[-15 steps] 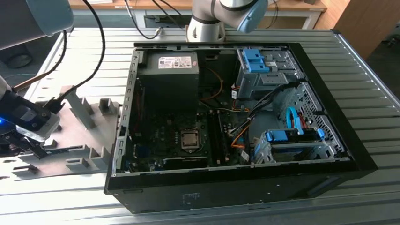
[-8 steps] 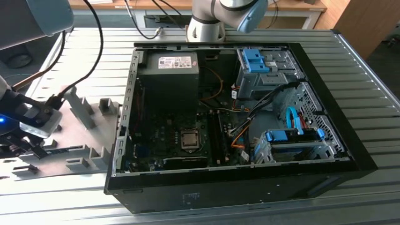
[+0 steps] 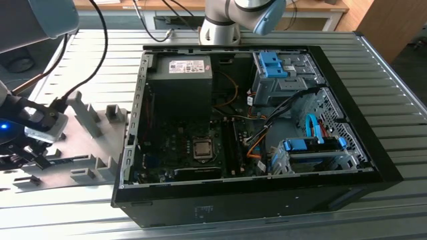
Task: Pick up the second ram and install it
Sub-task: 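Pick up the second ram and move it above second insertion slot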
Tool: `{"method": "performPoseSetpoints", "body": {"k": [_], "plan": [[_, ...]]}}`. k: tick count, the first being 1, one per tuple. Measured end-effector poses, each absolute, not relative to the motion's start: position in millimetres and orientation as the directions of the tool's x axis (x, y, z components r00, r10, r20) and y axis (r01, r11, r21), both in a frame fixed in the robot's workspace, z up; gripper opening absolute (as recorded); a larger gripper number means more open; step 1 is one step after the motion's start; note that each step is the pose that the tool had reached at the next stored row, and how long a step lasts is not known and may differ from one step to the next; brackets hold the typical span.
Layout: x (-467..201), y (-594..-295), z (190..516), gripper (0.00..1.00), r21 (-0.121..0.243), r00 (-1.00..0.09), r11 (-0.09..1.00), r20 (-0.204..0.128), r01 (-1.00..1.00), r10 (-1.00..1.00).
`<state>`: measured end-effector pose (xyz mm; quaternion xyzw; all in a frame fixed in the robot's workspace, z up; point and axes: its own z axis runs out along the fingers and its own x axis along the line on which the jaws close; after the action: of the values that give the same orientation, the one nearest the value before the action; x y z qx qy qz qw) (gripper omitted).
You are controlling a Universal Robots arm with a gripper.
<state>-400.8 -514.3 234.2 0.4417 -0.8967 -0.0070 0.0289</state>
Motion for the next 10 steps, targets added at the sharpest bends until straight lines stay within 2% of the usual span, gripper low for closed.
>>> {"method": "performPoseSetpoints", "body": {"k": [6,10], "plan": [[-400.9,-514.3,234.2,0.11,0.039,-0.531,0.532,0.044,-0.846,-0.846],[-400.8,-514.3,234.1,0.11,0.066,-0.508,0.507,-0.001,-0.860,-0.862]]}}
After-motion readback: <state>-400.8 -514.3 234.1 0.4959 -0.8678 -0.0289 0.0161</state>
